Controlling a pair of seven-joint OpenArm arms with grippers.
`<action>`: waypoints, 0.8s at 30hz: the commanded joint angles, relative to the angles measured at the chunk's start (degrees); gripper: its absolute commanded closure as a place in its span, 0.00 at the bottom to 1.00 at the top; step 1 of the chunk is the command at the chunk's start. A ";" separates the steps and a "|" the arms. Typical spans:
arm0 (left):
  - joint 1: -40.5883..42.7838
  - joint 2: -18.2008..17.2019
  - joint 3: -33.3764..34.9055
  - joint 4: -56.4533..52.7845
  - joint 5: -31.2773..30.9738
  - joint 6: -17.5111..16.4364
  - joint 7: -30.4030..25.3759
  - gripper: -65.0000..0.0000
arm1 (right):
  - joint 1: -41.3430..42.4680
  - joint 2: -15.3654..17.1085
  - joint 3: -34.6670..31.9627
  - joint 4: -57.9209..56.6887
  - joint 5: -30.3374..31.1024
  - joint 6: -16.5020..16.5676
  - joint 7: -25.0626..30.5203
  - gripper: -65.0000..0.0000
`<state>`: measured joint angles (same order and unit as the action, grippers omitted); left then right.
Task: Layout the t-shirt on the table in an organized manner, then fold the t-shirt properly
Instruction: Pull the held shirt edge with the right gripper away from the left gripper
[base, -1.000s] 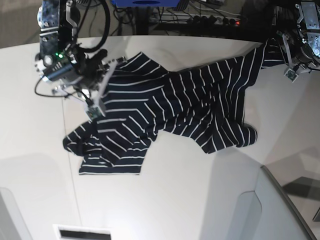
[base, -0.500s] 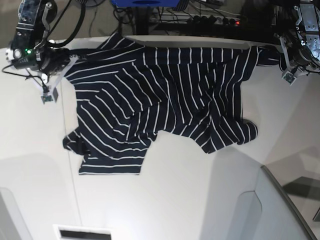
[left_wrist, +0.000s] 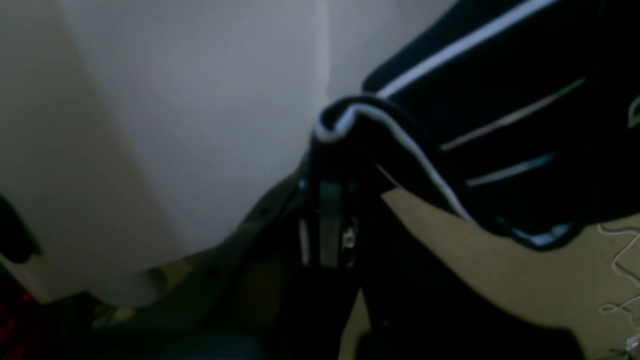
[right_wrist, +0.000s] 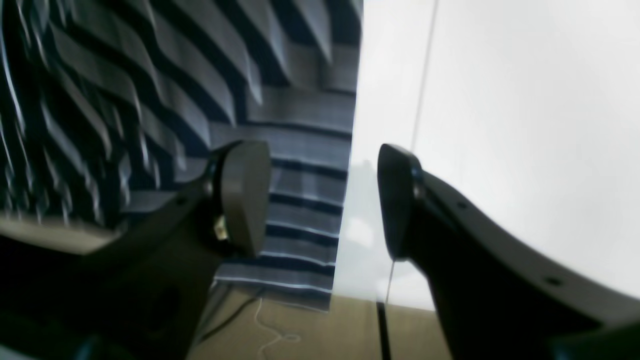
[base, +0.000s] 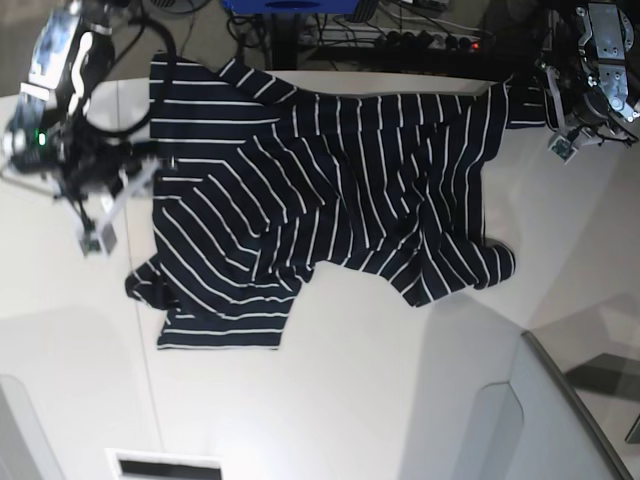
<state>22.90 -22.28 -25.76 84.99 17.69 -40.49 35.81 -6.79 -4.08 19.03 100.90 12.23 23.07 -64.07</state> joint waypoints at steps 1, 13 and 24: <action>-0.26 -0.97 -0.40 0.77 0.02 0.49 -0.16 1.00 | 2.52 1.22 0.01 -4.16 0.39 0.01 1.88 0.49; 0.09 -0.97 -0.92 0.77 -0.07 0.49 -0.25 1.00 | 11.14 6.58 0.09 -34.05 0.39 0.18 15.06 0.49; -0.35 -0.88 -1.01 0.77 -0.07 0.49 -0.25 1.00 | 8.59 2.89 0.09 -26.40 0.39 6.07 10.93 0.50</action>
<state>22.70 -22.13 -26.22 84.99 17.56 -40.40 35.55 0.86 -1.76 19.07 73.80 12.88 29.10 -53.25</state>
